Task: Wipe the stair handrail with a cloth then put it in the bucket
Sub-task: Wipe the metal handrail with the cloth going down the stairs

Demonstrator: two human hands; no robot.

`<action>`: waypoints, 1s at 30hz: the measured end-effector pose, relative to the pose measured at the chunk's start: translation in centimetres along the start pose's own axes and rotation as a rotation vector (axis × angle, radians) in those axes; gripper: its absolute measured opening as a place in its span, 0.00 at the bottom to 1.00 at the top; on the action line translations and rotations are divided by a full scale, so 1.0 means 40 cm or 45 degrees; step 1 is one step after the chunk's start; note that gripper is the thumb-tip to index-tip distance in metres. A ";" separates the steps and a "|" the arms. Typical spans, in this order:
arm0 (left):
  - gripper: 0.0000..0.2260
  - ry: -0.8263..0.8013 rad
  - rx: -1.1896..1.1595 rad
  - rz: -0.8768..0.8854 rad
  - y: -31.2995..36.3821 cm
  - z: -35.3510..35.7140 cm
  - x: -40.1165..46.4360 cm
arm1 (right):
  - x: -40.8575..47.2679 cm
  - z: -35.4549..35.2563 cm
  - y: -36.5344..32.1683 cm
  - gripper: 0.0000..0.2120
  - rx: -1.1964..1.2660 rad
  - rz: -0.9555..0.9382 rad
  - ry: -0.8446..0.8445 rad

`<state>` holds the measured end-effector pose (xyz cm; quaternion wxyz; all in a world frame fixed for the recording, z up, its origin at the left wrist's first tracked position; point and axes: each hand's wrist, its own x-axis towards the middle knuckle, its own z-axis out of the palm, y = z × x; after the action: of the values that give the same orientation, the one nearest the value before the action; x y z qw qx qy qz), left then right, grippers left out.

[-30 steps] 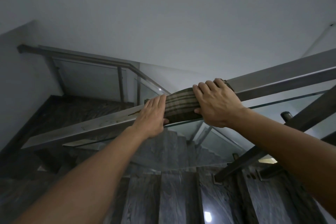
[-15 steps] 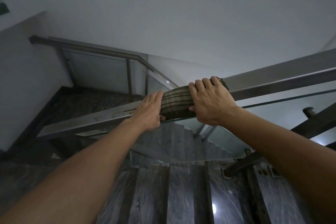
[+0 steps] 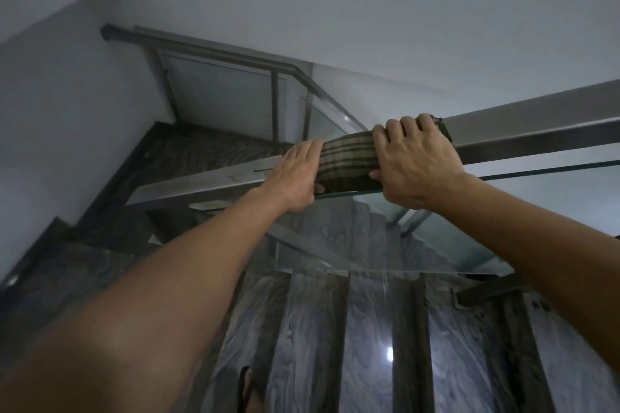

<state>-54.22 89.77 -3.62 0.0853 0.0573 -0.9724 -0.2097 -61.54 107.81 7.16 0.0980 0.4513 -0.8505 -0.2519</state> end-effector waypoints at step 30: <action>0.38 -0.051 -0.070 -0.079 -0.635 0.079 -0.188 | 0.323 0.056 -0.585 0.32 0.090 -0.023 0.000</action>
<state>-45.54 69.13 -18.15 0.0608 0.0809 -0.9655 -0.2399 -53.02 87.12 -7.62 0.0797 0.4620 -0.8548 -0.2225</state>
